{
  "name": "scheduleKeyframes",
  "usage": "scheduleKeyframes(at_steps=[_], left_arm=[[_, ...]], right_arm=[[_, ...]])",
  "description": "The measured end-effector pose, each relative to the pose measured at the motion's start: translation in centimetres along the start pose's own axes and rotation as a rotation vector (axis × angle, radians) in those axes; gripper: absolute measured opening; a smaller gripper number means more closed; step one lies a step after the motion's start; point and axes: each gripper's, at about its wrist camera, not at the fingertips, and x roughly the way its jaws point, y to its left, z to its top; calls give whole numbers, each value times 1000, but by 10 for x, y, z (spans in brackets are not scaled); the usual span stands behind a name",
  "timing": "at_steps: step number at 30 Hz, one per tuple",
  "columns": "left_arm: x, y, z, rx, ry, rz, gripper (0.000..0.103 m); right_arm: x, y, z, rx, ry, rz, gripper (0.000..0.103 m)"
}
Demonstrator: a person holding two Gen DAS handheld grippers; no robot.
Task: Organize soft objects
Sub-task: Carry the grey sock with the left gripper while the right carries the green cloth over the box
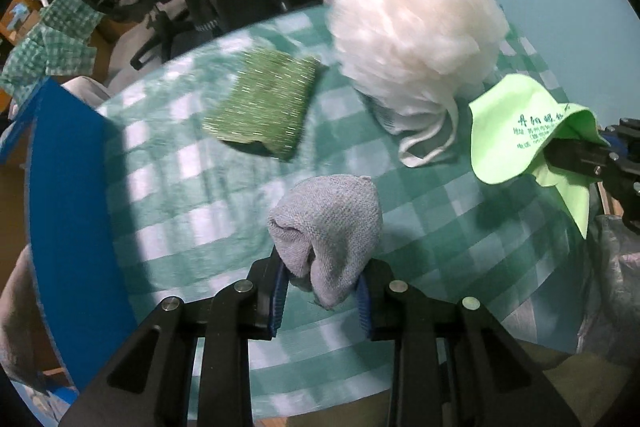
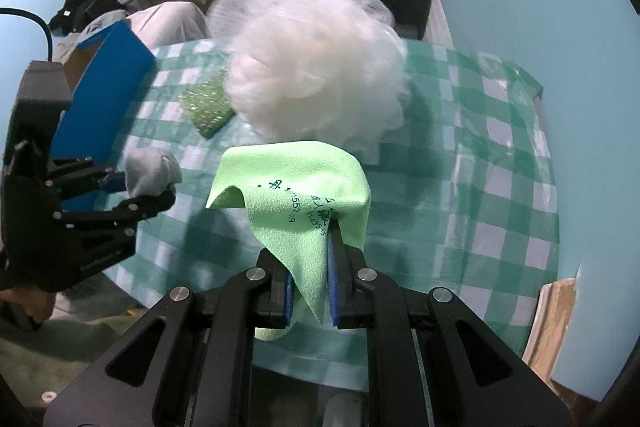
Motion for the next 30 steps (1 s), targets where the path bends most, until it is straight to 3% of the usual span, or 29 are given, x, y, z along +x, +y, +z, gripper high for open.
scheduleKeyframes(at_steps=[13, 30], left_arm=[[-45, 83, -9, -51, -83, 37, 29], [-92, 149, -25, -165, -144, 104, 29]], right_arm=[[-7, 68, 29, -59, -36, 19, 12], [-17, 136, 70, -130, -88, 60, 12]])
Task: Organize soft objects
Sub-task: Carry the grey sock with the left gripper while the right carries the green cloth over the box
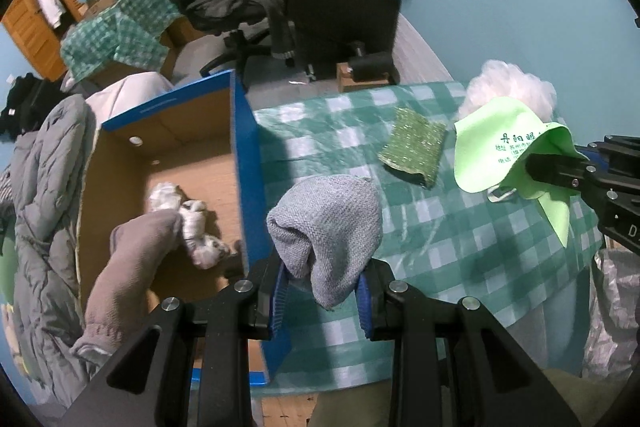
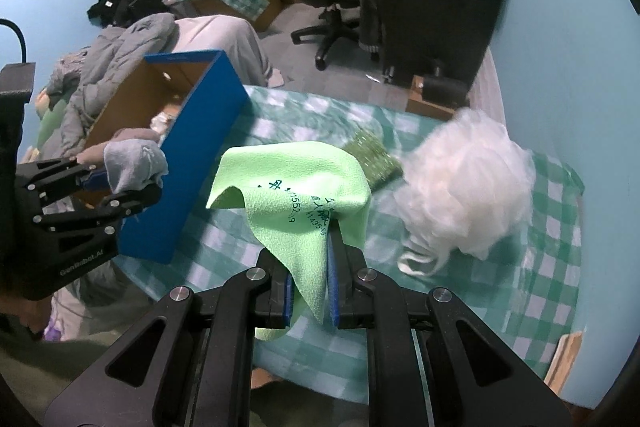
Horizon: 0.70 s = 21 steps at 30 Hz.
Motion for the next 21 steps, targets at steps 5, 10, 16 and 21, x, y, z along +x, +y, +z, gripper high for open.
scheduleKeyframes(at_steps=[5, 10, 16, 21], left_arm=[[-4, 20, 1, -49, -2, 13, 29], [-7, 42, -1, -99, -7, 32, 29], [-5, 69, -4, -157, -1, 56, 29], [-6, 90, -7, -203, -2, 75, 29]], right_arm=[[4, 17, 12, -24, -8, 22, 12], [12, 37, 26, -58, -12, 50, 12], [24, 61, 43, -96, -13, 81, 12], [31, 79, 53, -127, -11, 103, 12]])
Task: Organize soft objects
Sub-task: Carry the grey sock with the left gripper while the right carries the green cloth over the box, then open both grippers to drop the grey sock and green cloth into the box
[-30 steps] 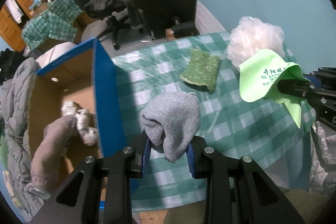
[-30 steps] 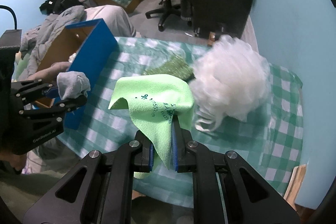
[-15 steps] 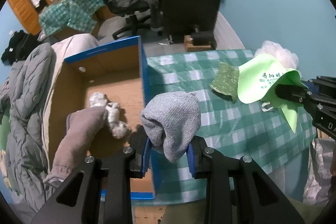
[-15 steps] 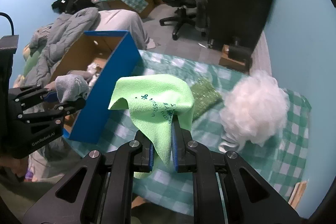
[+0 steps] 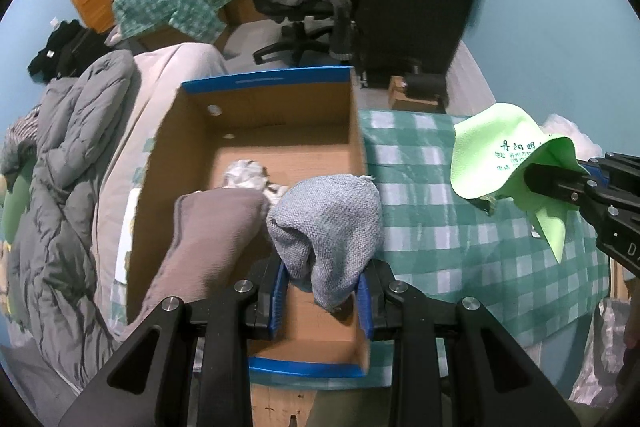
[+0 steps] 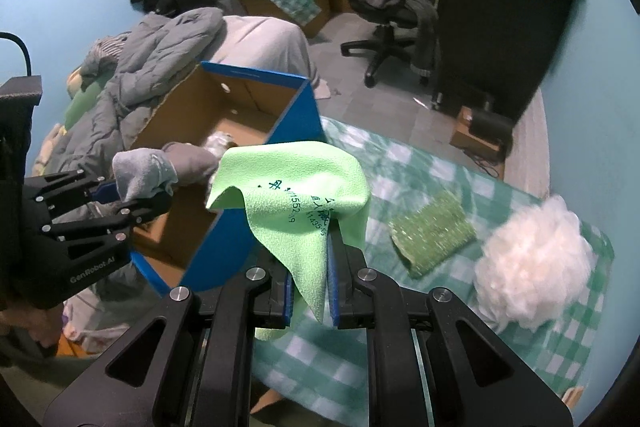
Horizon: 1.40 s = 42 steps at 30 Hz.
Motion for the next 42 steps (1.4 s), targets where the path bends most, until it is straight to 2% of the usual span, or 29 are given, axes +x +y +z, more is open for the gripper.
scheduleKeyframes(at_steps=[9, 19, 33, 39, 41, 42], left_arm=[[8, 41, 0, -86, 13, 16, 29], [24, 76, 5, -135, 29, 32, 29], [54, 101, 17, -164, 63, 66, 30], [57, 107, 18, -178, 75, 72, 38], [56, 107, 18, -175, 76, 79, 49], [55, 107, 18, -174, 74, 84, 51]], right_arm=[[22, 33, 27, -62, 15, 28, 12], [51, 66, 56, -106, 44, 57, 12], [91, 93, 81, -129, 88, 60, 12], [99, 98, 86, -130, 103, 47, 13], [98, 98, 88, -128, 101, 37, 17], [97, 98, 88, -124, 97, 30, 24]])
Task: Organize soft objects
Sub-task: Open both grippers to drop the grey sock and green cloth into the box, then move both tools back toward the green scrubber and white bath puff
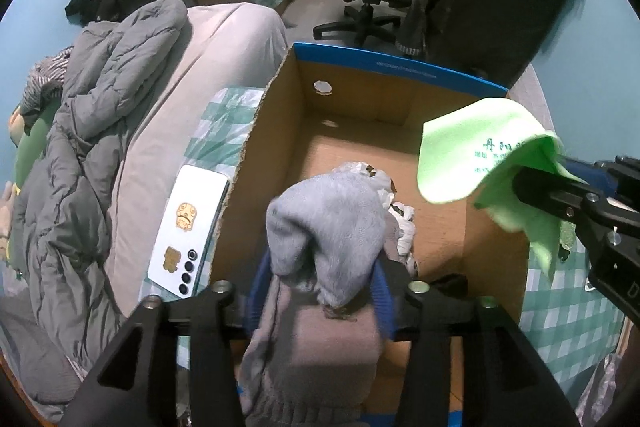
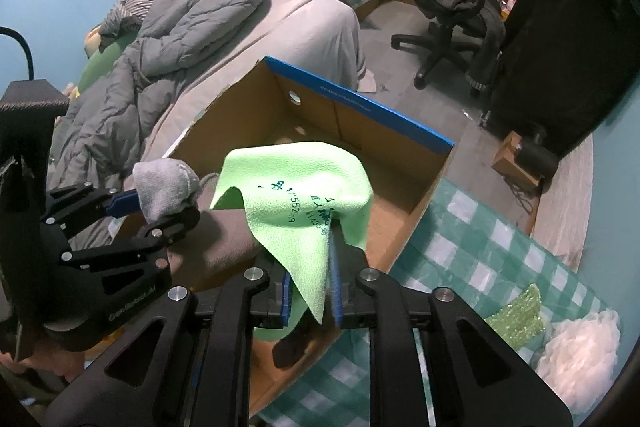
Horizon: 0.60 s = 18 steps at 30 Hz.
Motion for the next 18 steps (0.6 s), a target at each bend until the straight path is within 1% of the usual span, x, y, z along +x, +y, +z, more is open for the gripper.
scheduleKeyframes(at_steps=[1, 2, 3, 4, 10, 13, 16, 18], left_arm=[[-1, 0, 0, 2, -2, 8, 56], [-1, 0, -1, 2, 0, 16, 62], [-2, 0, -2, 0, 0, 19, 64], [-3, 1, -2, -1, -1, 19, 66], [-13, 1, -3, -8, -3, 16, 71], [-22, -2, -4, -10, -10, 7, 72], [-29, -4, -5, -5, -25, 8, 77], [-35, -8, -6, 1, -35, 8, 78]], right_arm=[[0, 0, 1, 4, -3, -3, 35], [-2, -1, 1, 9, -7, -6, 40], [-4, -2, 1, 12, -11, -7, 50], [-5, -3, 1, 13, -14, -8, 55], [-13, -6, 1, 17, -22, -20, 61], [-18, -10, 0, 24, -22, -25, 61], [-24, -14, -2, 30, -30, -26, 62], [-29, -18, -6, 34, -31, -28, 64]])
